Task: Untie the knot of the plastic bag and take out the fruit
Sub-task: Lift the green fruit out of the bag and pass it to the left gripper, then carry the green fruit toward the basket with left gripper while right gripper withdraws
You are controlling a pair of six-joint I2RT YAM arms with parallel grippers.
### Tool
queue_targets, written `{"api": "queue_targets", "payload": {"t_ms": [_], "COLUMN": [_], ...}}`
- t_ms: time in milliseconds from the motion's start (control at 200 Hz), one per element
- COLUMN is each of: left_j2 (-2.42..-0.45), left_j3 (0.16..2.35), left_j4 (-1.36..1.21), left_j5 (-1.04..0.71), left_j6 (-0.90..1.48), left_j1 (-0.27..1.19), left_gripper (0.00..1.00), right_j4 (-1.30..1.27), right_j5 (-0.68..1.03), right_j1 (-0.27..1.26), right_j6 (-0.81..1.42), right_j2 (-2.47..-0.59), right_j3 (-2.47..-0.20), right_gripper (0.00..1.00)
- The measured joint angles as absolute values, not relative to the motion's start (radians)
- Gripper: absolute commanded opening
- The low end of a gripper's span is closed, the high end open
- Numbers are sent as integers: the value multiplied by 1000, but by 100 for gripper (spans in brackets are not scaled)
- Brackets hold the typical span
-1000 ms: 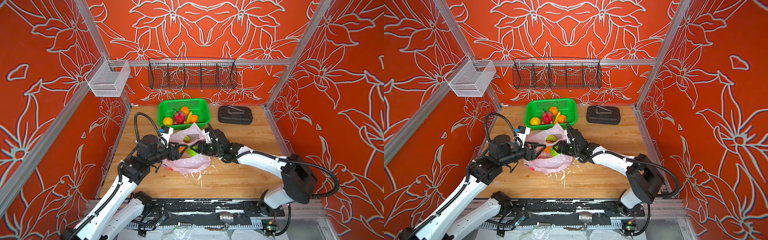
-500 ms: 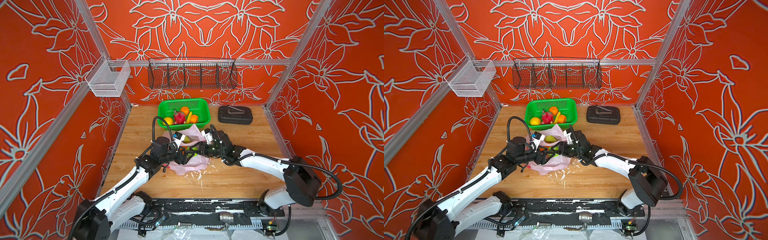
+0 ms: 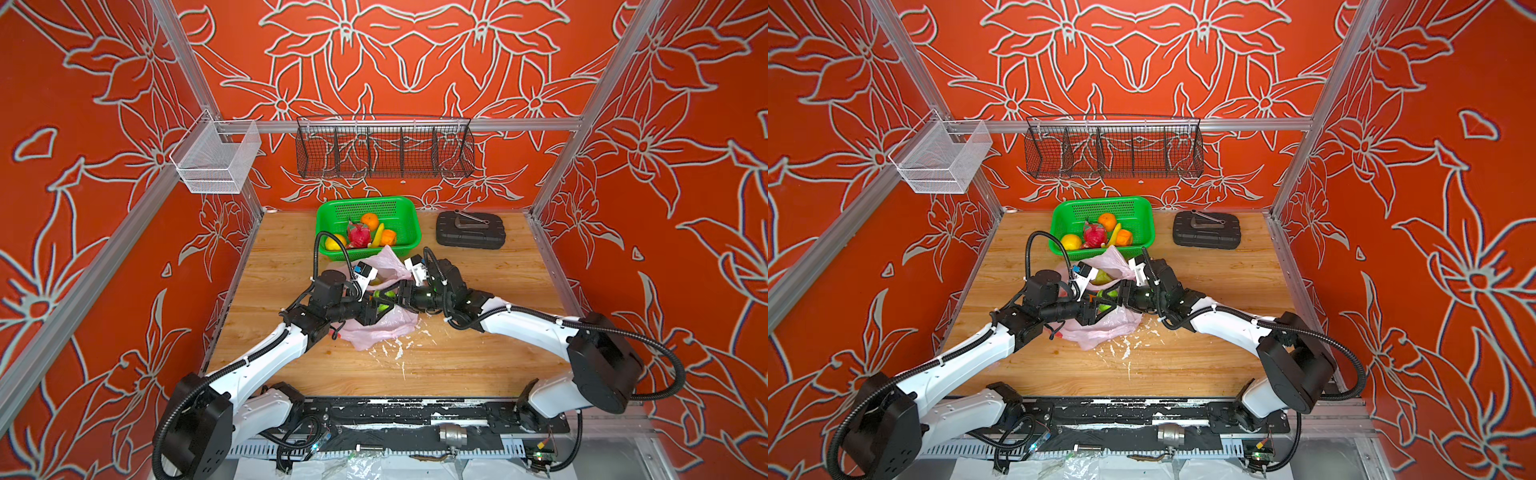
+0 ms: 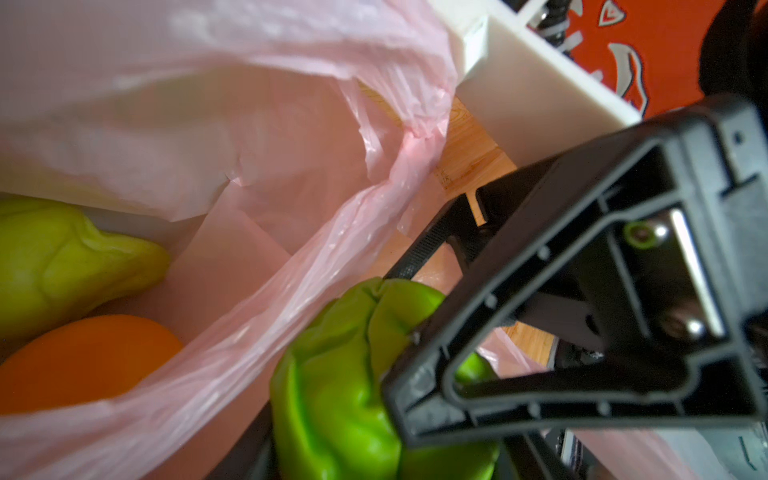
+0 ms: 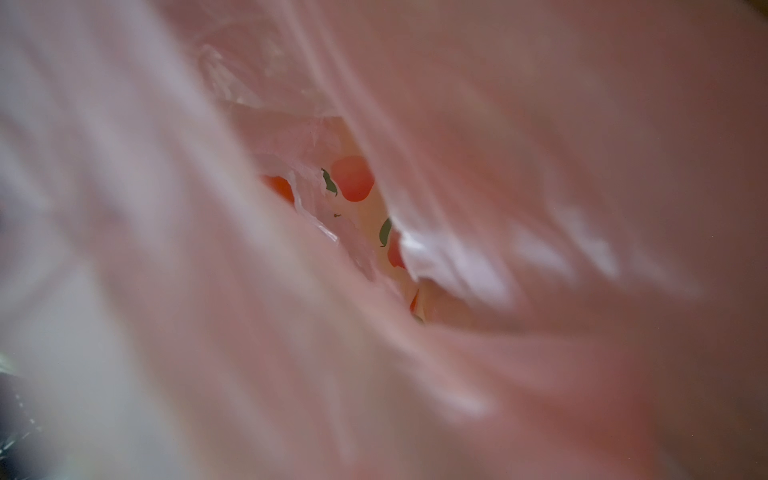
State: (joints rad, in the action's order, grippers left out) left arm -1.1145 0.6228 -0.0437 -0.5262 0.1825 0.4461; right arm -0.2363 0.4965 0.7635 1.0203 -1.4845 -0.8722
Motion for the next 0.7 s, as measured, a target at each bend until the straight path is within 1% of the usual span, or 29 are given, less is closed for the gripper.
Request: {"api": "queue_targets", "payload": {"t_ms": [55,100,265,355,455,515,601,701], "left_j2": [-1114,-1114,-1087,-1048,-985,-944,-910,-916], "left_j3": [626,629,640,640,640,643,664,694], "left_j4": [-29,-16,52,92,130,144,164,170], "left_j5": [-512,-499,-470,-463,-440,-403,-330,-273], "left_j6": [185,187,199,202,210,215,225,225], "left_j1": [446,447,453,476,495,500,501,503], "left_gripper": [51,50,48,48,48,47,47,45], "right_j4": [-216,-187,-88,-23,67,109,156,198], "right_j5": [487,471,395,350,310,305,294,290], "right_j1": [764,764,733,689,655,654,655,656], "right_j6": [1021,1013,1011,1008,986,962,931,892], "right_j2": [-1477,-1463,-1359,-1300,-1279,-1280,-1280,-1267], "right_j3": [-871,-870,-793,-727,-706,-706,-706,-705], "right_gripper": [86,89,92,92,87,84,82,81]}}
